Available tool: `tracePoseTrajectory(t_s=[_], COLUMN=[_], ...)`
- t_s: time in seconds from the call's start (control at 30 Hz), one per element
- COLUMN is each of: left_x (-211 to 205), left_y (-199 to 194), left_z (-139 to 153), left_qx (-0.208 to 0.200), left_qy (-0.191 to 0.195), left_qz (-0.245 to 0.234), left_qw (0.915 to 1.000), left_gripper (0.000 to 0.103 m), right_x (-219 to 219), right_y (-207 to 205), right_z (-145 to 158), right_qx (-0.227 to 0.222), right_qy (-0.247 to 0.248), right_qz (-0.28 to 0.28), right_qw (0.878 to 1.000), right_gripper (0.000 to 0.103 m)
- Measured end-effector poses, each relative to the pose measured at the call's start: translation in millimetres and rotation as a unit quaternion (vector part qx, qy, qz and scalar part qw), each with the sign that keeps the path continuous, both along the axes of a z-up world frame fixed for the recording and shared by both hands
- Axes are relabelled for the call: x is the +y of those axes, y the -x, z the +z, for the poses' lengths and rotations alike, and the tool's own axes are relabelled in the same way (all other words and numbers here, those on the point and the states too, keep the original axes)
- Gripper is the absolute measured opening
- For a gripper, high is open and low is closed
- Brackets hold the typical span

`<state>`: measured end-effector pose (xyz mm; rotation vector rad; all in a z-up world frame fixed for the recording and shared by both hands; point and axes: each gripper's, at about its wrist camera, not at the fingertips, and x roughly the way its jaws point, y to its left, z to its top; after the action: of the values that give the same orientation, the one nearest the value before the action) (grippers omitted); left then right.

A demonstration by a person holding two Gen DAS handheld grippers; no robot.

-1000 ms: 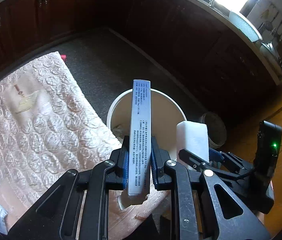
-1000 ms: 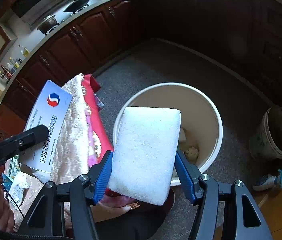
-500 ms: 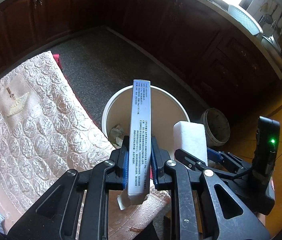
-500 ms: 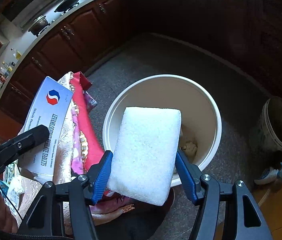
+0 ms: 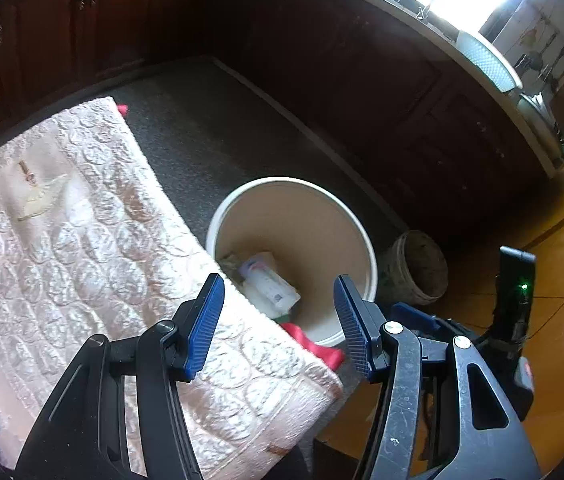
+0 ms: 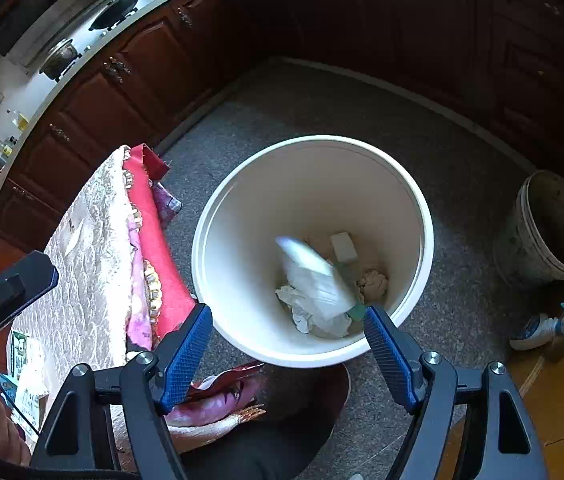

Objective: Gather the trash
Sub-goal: 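Move both open tools back over the table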

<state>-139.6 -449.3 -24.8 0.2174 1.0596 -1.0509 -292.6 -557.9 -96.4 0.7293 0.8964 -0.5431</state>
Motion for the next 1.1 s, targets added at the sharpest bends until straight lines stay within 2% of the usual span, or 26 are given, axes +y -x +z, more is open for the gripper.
tracePoseTrajectory(t_s=[0.6,0.83,1.1], left_x=[56,93,140], left_y=[-17,-29,-41], left_z=[6,13,19], left_qx=[-0.077,-0.096,-0.118], left_qy=[-0.027,-0.032,-0.039], left_qz=[0.051,0.088,0.130], left_qw=[0.9954,0.9910,0.9837], left_gripper=[0.055,0.055,0.055], right_x=[36,65,100], right_y=[-15,-28,-51], right_z=[30,51,57], right_qx=[-0.017,-0.046,-0.052], right_qy=[0.031,0.053,0.065], right_qz=[0.033,0.055,0.088], right_qw=[0.999,0.996,0.993], right_gripper=[0.076,0.079,0.080])
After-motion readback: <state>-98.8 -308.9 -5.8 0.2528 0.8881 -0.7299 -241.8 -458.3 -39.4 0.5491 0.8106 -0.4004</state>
